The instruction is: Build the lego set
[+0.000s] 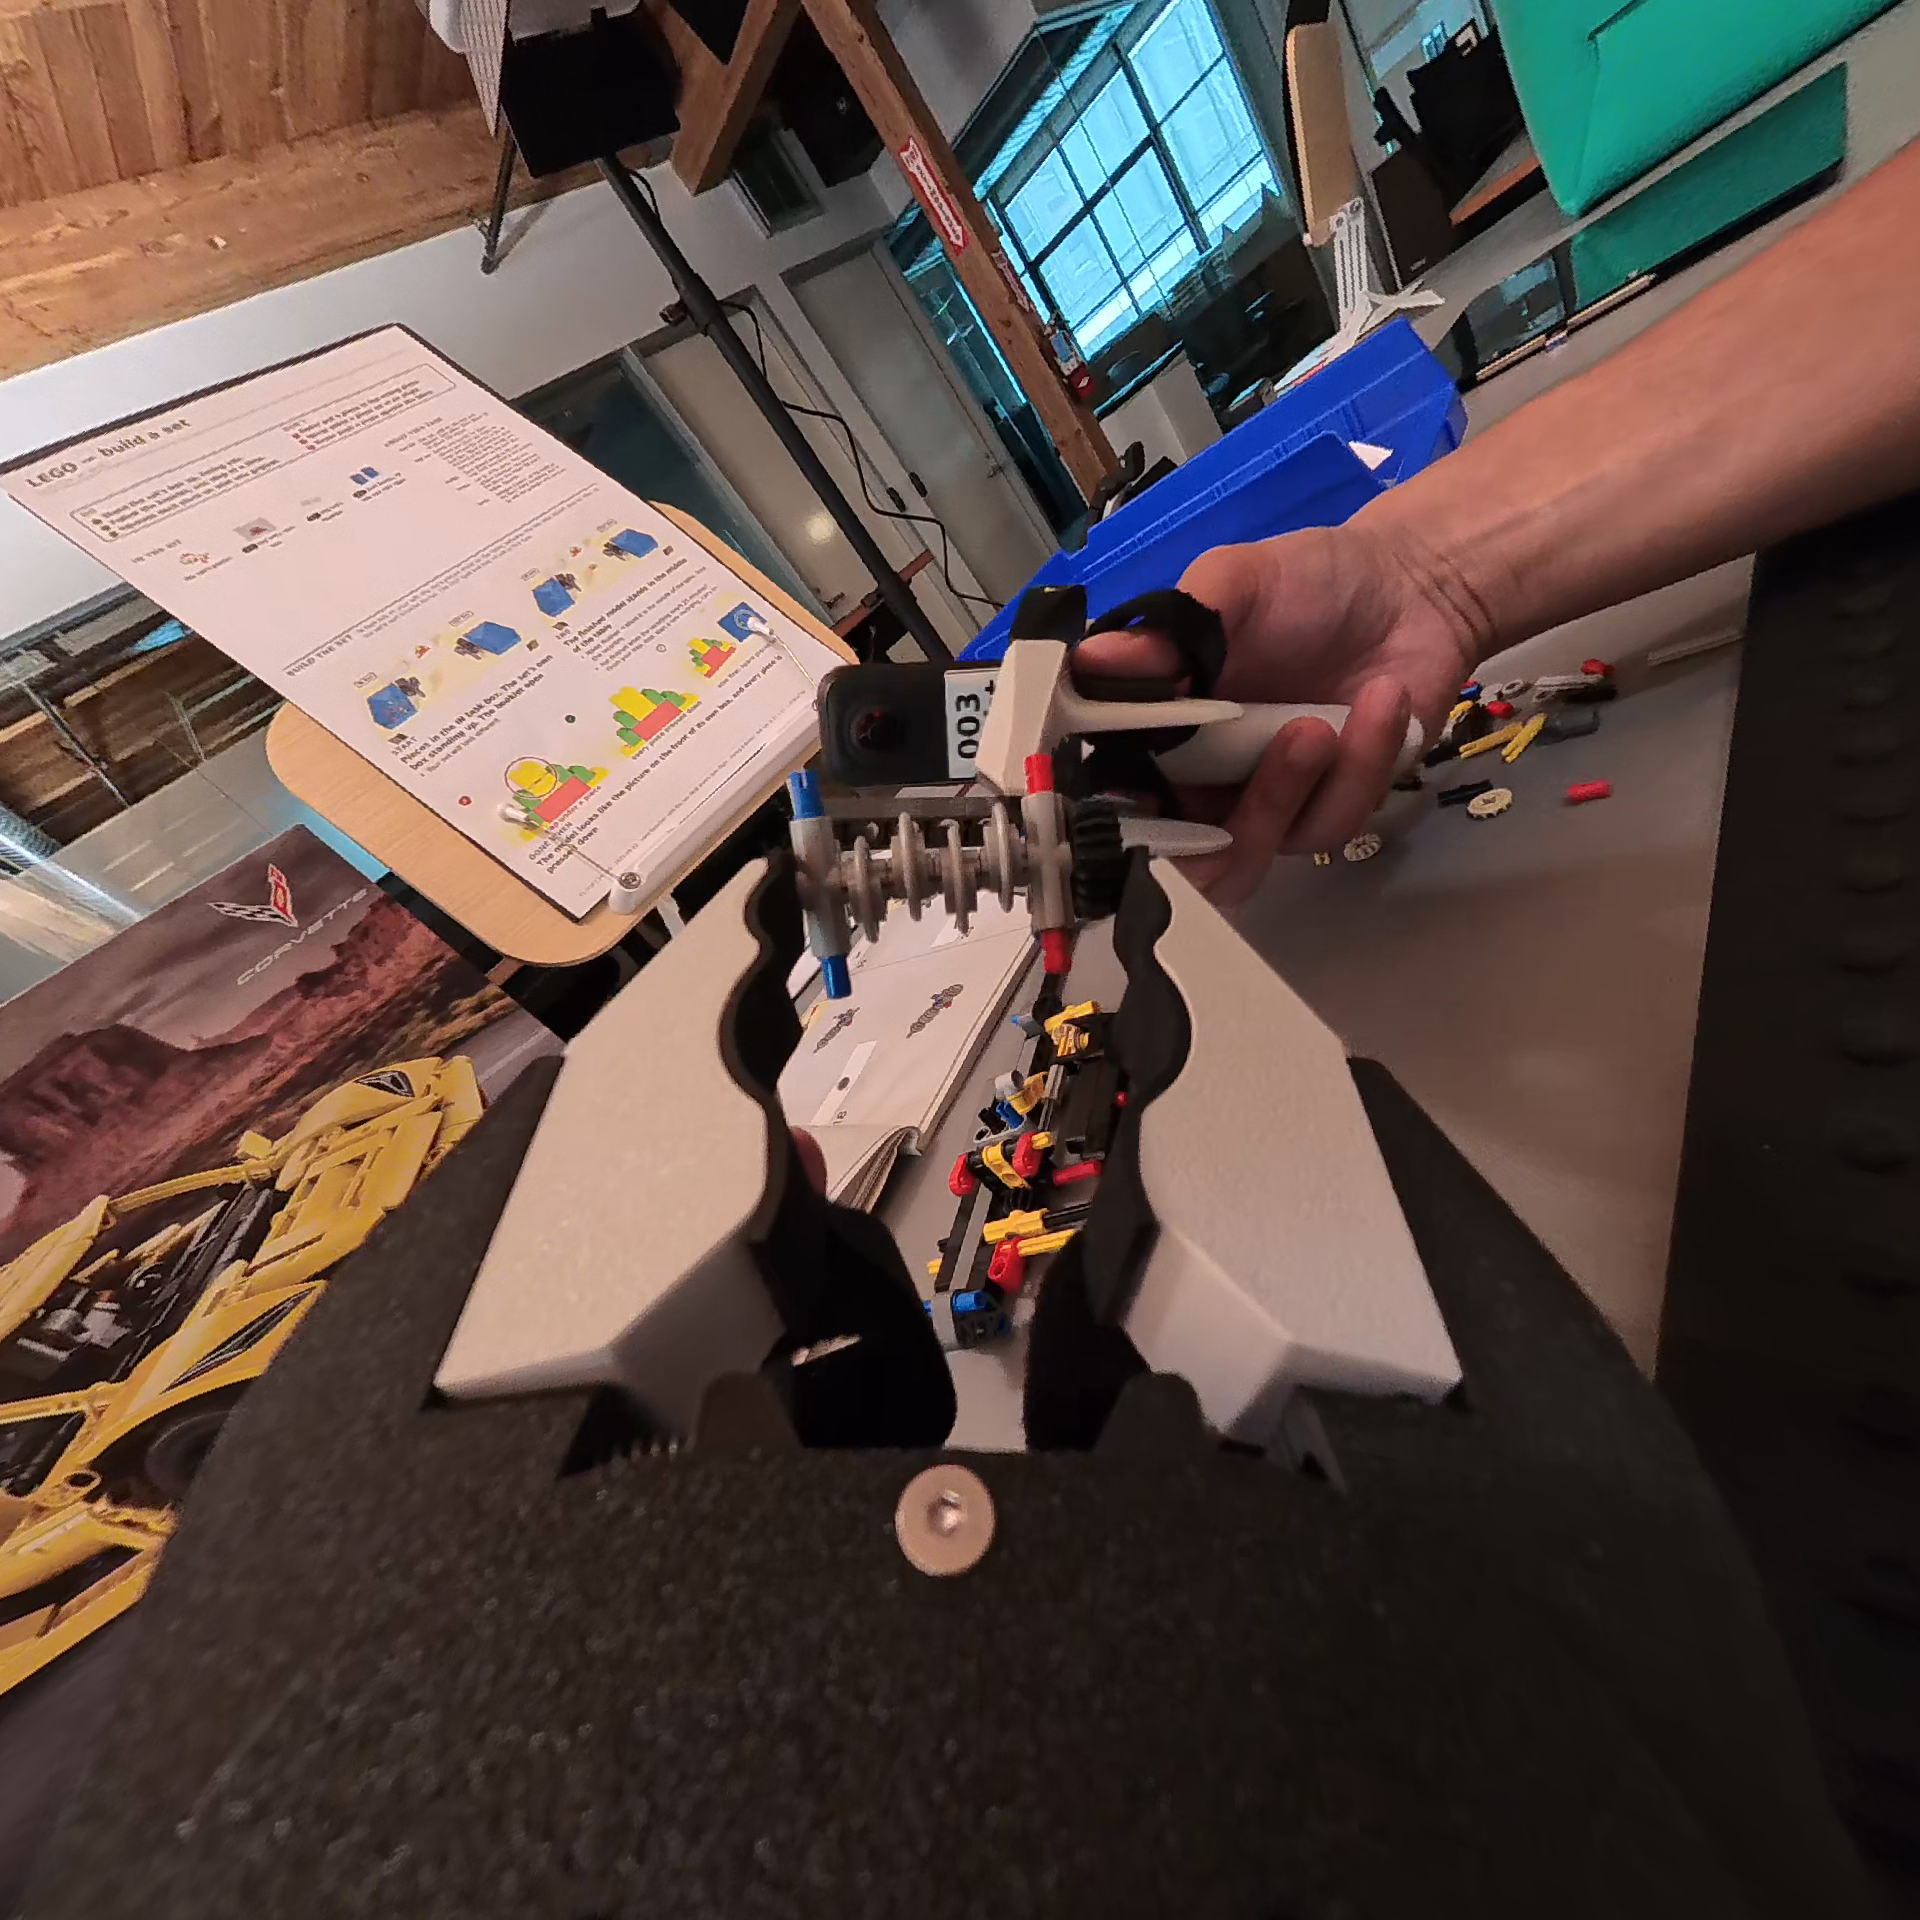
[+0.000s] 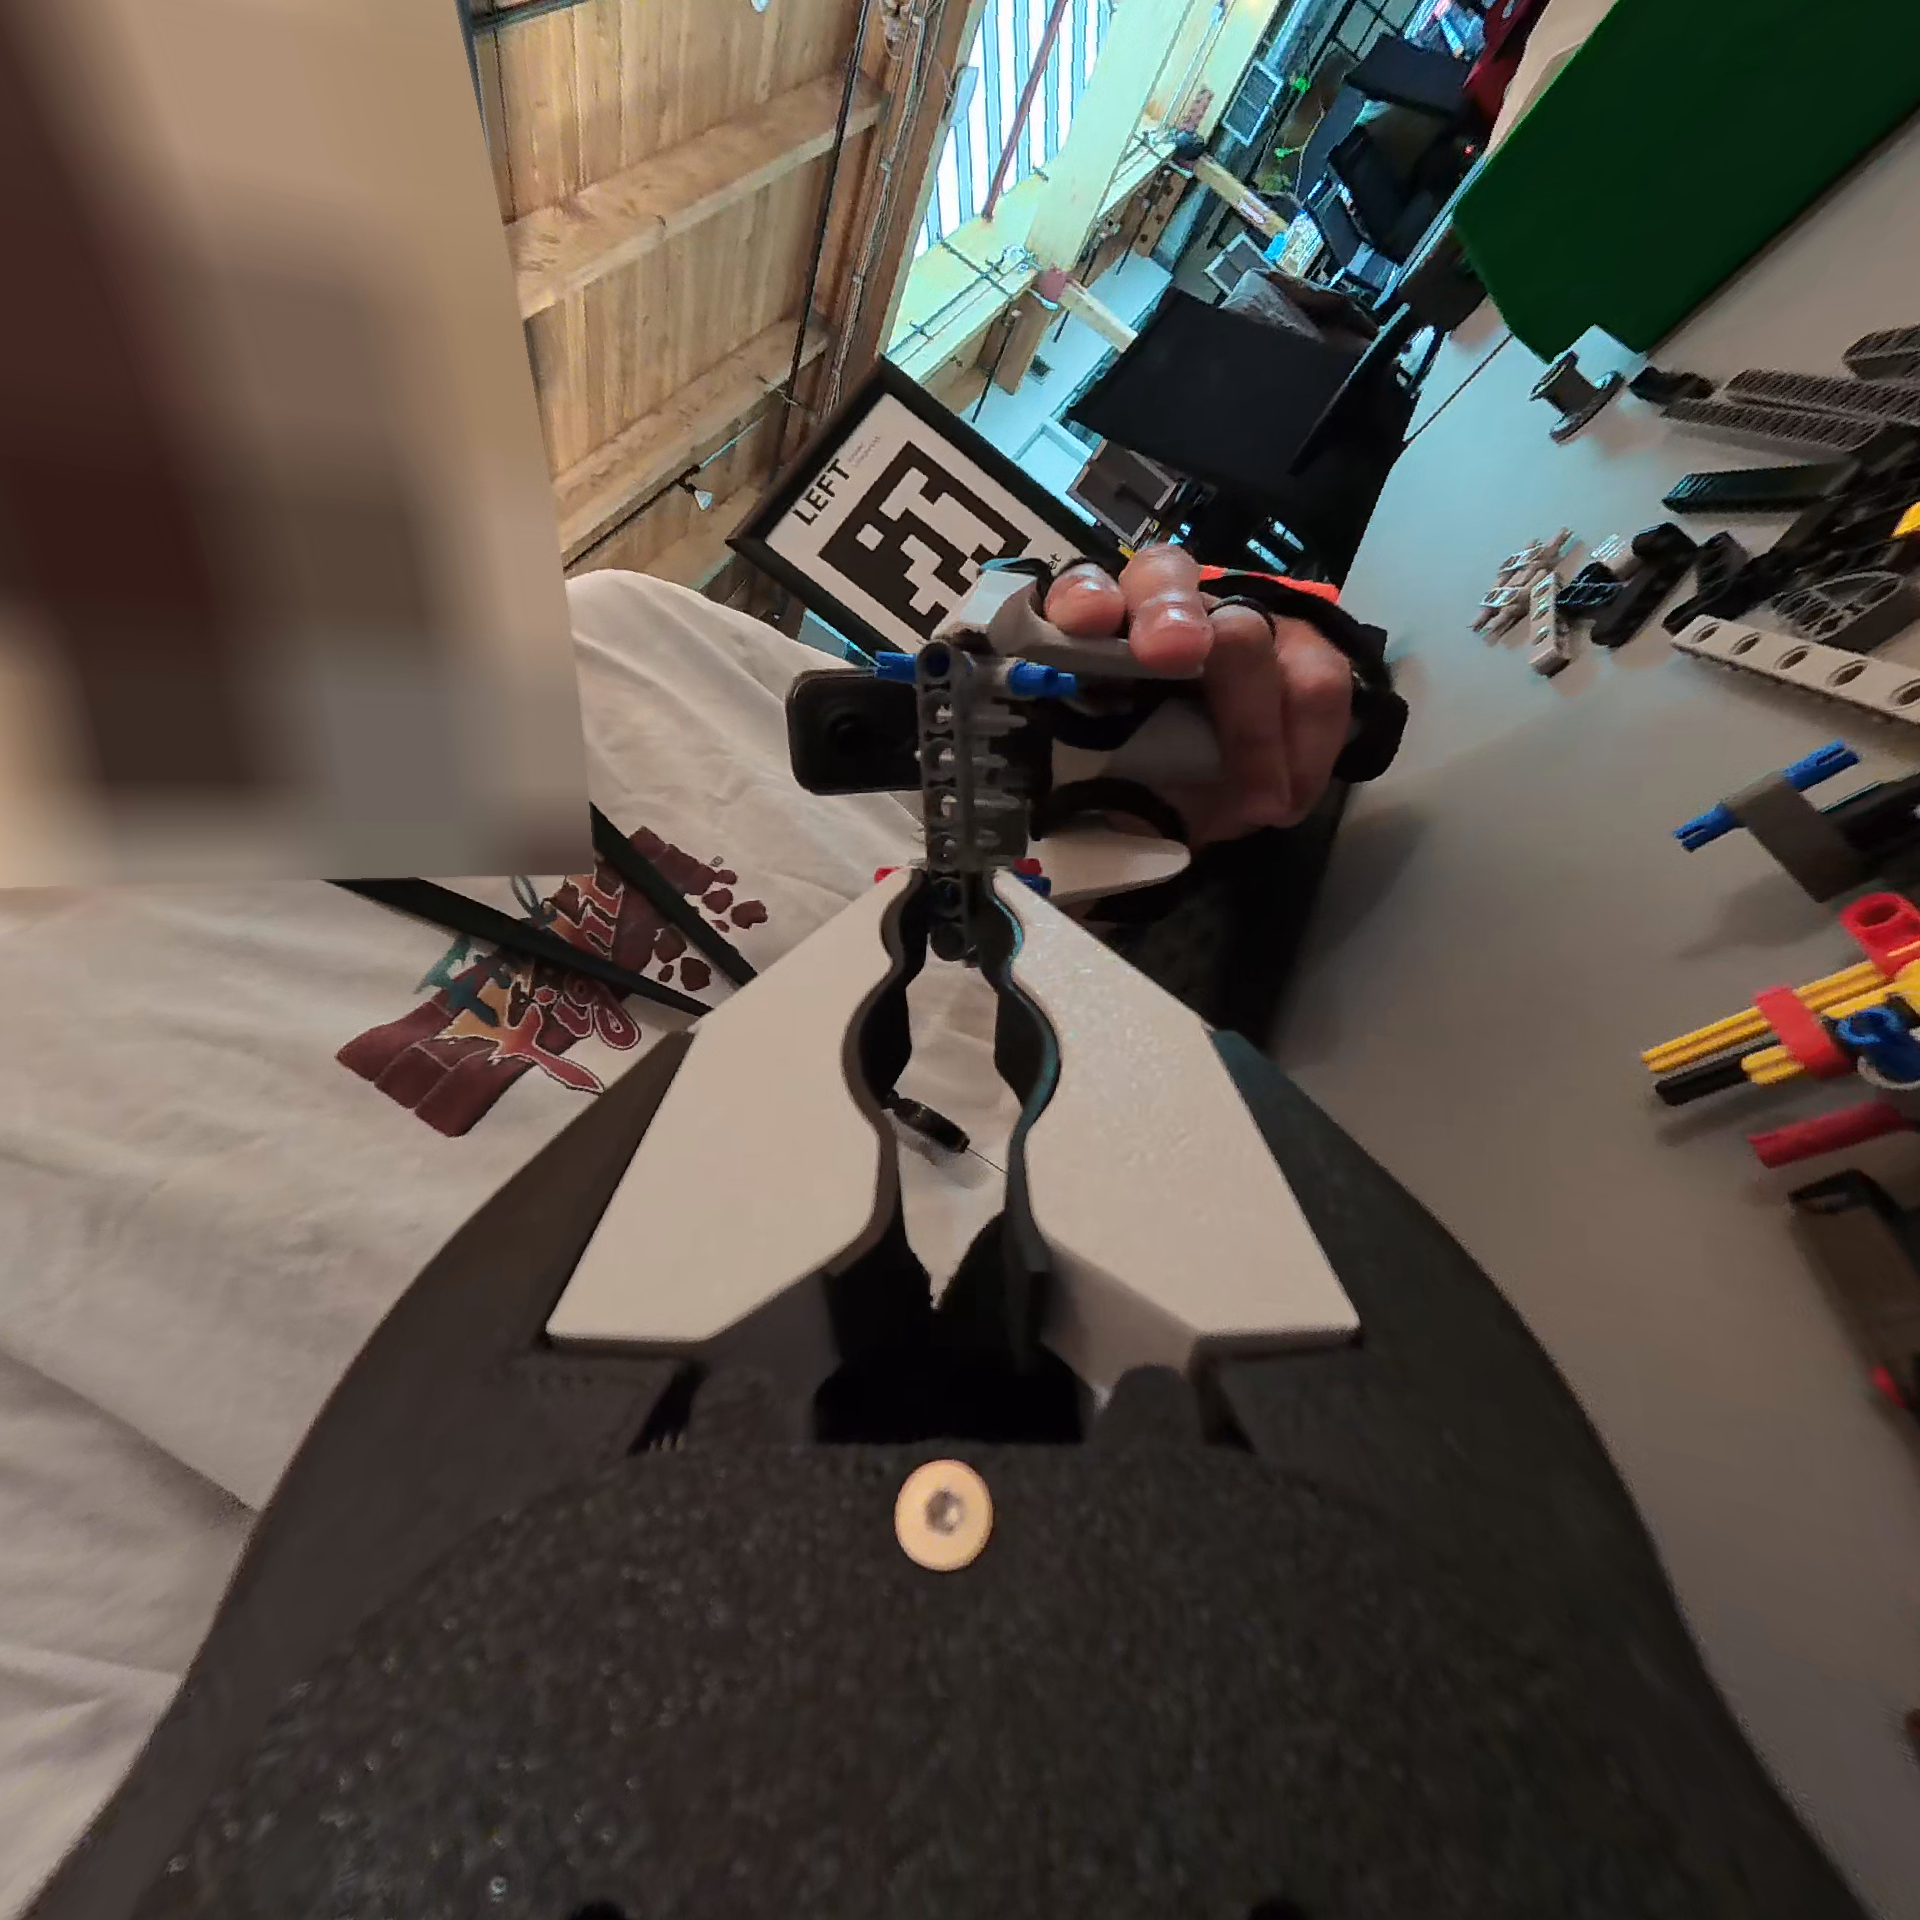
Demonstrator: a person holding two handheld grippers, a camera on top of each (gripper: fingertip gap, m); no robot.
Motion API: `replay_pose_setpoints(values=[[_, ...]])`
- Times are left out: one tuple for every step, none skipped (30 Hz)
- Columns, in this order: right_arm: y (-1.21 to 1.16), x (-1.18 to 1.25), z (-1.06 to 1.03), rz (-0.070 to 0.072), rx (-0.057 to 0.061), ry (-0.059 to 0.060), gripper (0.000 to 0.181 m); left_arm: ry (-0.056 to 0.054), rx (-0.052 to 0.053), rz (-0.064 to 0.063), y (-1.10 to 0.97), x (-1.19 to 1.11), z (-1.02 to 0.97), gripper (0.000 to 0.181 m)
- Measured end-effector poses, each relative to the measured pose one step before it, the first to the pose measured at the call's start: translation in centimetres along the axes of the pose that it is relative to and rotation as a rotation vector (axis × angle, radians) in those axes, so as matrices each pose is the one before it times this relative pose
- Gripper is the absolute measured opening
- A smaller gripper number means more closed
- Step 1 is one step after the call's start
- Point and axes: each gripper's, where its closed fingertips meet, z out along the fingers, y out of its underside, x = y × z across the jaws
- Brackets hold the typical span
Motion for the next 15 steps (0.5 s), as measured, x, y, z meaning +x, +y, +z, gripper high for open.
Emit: replay_pose_setpoints(values=[[0.088,0.026,0.020,-0.0018,-0.0004,0.0018,0.007,0.0024,-0.0011,-0.0008,0.018,0.039,0.022,0.059],[0.011,0.017,-0.008,-0.0014,0.0033,0.0029,0.007,0.0023,-0.0022,-0.0036,0.017,-0.006,0.024,0.059],[-0.035,0.035,-0.027,-0.0056,0.0052,0.0061,0.007,0.0012,-0.0033,-0.0018,0.078,-0.012,0.013,0.060],[-0.007,0.102,-0.033,-0.0088,0.0022,0.0120,0.007,0.0009,-0.0032,0.0013,0.076,-0.002,0.015,0.060],[0.047,0.103,-0.001,-0.0128,-0.0023,0.0120,0.007,0.0003,-0.0004,0.0032,0.002,0.040,0.009,0.059],[0.064,0.000,0.016,-0.0106,-0.0044,0.0038,0.007,-0.0008,0.0067,0.0036,-0.126,0.019,-0.020,0.059],[-0.047,-0.117,0.004,-0.0027,0.0034,-0.0076,0.007,-0.0061,0.0082,0.0058,-0.174,-0.052,-0.017,0.059],[-0.119,-0.072,-0.010,0.0050,0.0086,-0.0113,0.007,-0.0052,0.0052,0.0032,-0.148,-0.048,0.004,0.059],[0.031,-0.078,0.018,0.0099,0.0011,-0.0181,0.007,0.0016,0.0046,-0.0060,-0.103,0.013,0.015,0.059],[0.009,-0.042,-0.009,0.0147,0.0047,-0.0195,0.007,0.0031,0.0017,-0.0075,-0.016,0.001,0.020,0.060],[-0.017,-0.048,0.006,0.0200,0.0082,-0.0203,0.007,0.0006,0.0013,0.0003,-0.022,-0.008,-0.001,0.060],[0.038,-0.085,0.039,0.0183,0.0026,-0.0221,0.007,0.0012,0.0045,0.0022,-0.076,0.032,-0.007,0.059],[0.069,-0.122,0.057,0.0115,0.0012,-0.0204,0.007,0.0000,0.0043,-0.0006,-0.077,0.021,-0.018,0.060],[0.042,-0.115,0.050,0.0113,0.0027,-0.0173,0.007,-0.0005,0.0023,-0.0001,-0.052,0.032,-0.021,0.059],[0.056,-0.089,0.041,0.0139,-0.0008,-0.0144,0.007,-0.0009,-0.0002,0.0012,0.016,0.013,-0.003,0.059]])
